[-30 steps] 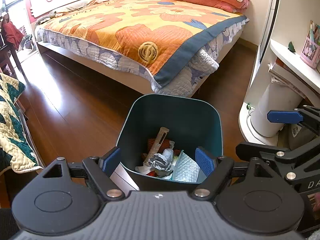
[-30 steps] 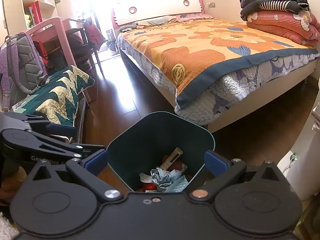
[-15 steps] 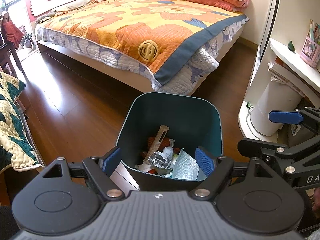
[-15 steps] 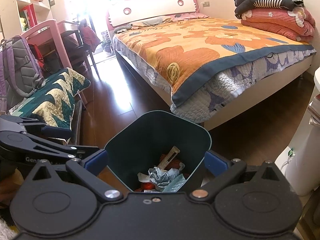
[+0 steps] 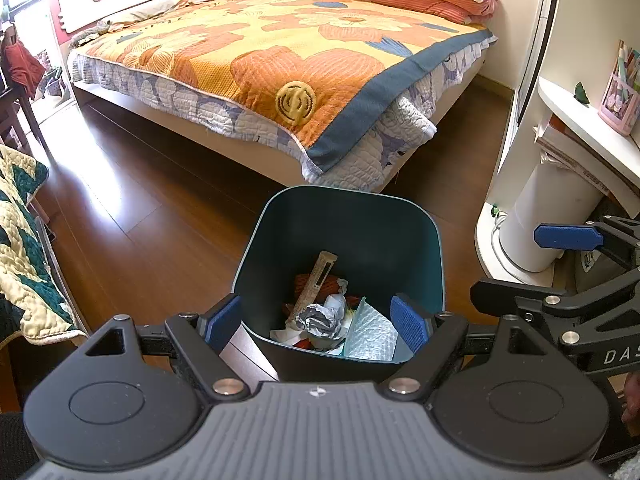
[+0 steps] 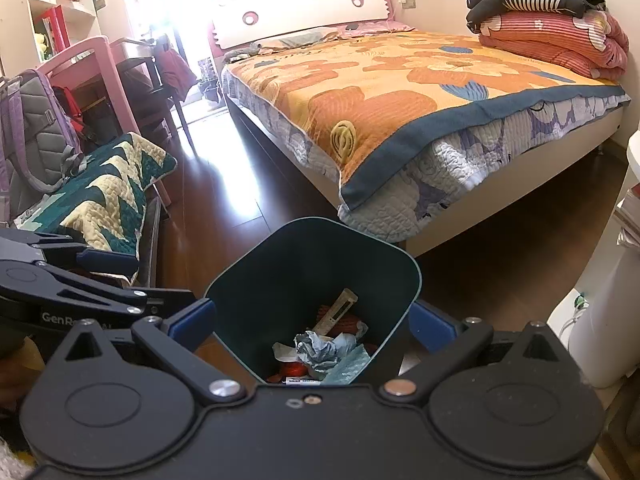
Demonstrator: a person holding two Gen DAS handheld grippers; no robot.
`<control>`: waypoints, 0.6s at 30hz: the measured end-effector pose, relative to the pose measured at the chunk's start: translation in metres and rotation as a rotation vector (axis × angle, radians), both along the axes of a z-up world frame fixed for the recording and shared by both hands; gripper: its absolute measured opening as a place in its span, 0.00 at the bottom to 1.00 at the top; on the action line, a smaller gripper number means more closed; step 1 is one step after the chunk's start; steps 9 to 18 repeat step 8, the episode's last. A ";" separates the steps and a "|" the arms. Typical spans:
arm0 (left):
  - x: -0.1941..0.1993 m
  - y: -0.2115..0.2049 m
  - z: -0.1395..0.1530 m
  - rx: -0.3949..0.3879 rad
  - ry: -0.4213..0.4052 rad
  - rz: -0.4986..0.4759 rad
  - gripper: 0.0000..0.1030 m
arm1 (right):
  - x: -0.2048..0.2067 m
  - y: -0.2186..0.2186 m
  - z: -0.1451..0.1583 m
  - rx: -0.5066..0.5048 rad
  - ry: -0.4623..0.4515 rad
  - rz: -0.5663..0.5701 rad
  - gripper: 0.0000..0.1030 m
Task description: Collect trash
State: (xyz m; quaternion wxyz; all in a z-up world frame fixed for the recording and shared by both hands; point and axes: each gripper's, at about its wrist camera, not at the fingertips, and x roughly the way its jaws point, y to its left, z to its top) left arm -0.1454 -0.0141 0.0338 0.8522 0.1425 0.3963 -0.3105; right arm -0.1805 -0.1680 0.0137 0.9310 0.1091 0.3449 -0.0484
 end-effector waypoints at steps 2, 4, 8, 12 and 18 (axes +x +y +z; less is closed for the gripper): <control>0.002 0.000 -0.001 0.004 -0.001 0.007 0.79 | 0.001 -0.001 0.000 -0.003 0.004 -0.001 1.00; 0.004 0.000 -0.001 0.002 0.004 0.010 0.79 | 0.001 -0.002 -0.001 -0.004 0.008 -0.004 1.00; 0.004 -0.004 -0.003 0.000 0.019 -0.009 0.79 | 0.002 -0.004 -0.002 -0.002 0.013 -0.012 1.00; 0.004 -0.004 -0.003 0.000 0.019 -0.009 0.79 | 0.002 -0.004 -0.002 -0.002 0.013 -0.012 1.00; 0.004 -0.004 -0.003 0.000 0.019 -0.009 0.79 | 0.002 -0.004 -0.002 -0.002 0.013 -0.012 1.00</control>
